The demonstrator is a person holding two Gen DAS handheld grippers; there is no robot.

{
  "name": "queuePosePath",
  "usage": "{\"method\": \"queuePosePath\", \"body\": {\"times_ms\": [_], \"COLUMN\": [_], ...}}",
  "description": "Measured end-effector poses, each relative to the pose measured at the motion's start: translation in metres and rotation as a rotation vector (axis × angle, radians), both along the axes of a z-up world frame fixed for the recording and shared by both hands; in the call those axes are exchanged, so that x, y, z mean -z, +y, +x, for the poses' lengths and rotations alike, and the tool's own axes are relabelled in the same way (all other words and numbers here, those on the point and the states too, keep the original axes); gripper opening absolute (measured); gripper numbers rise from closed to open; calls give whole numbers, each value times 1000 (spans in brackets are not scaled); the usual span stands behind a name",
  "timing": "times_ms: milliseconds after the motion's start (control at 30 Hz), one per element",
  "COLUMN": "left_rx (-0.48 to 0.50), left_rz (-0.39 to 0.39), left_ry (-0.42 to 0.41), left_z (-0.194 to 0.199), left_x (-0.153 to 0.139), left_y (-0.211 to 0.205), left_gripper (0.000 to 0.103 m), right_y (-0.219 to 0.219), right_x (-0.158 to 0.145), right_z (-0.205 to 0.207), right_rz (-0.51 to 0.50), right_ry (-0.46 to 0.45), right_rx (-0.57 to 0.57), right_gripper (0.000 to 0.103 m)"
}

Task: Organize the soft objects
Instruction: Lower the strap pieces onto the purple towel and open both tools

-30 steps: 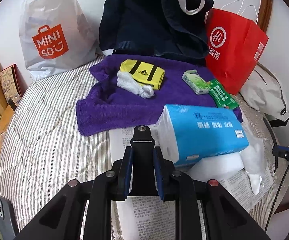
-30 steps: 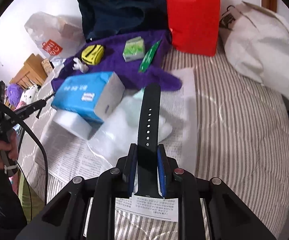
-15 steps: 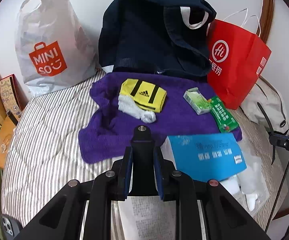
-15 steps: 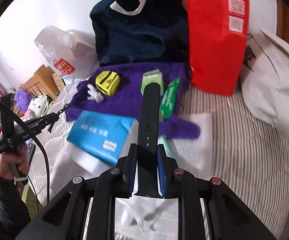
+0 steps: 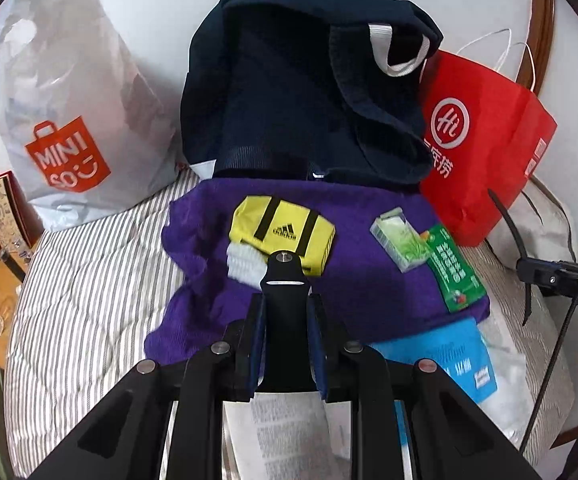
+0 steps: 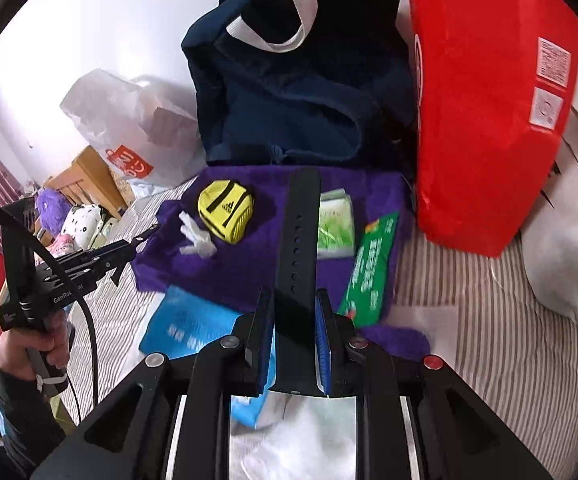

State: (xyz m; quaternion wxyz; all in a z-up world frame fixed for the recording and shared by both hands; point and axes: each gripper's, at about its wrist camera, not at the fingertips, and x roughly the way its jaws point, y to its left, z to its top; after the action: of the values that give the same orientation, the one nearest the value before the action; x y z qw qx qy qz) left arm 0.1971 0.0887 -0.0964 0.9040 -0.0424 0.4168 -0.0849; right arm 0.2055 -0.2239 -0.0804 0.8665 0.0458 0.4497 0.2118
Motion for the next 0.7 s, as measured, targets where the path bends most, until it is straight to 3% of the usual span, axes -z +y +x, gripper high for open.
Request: {"method": "queuePosePath", "body": {"times_ms": [700], "left_rx": [10], "left_rz": [-8], "left_ry": [46], "left_z": [63], "left_x": [32], "left_y": [0], "left_gripper": [20], "right_y": [10], "right_x": [57], "right_z": [73], "right_rz": [-14], "right_ry": [101], "right_rx": [60], "right_gripper": [19]}}
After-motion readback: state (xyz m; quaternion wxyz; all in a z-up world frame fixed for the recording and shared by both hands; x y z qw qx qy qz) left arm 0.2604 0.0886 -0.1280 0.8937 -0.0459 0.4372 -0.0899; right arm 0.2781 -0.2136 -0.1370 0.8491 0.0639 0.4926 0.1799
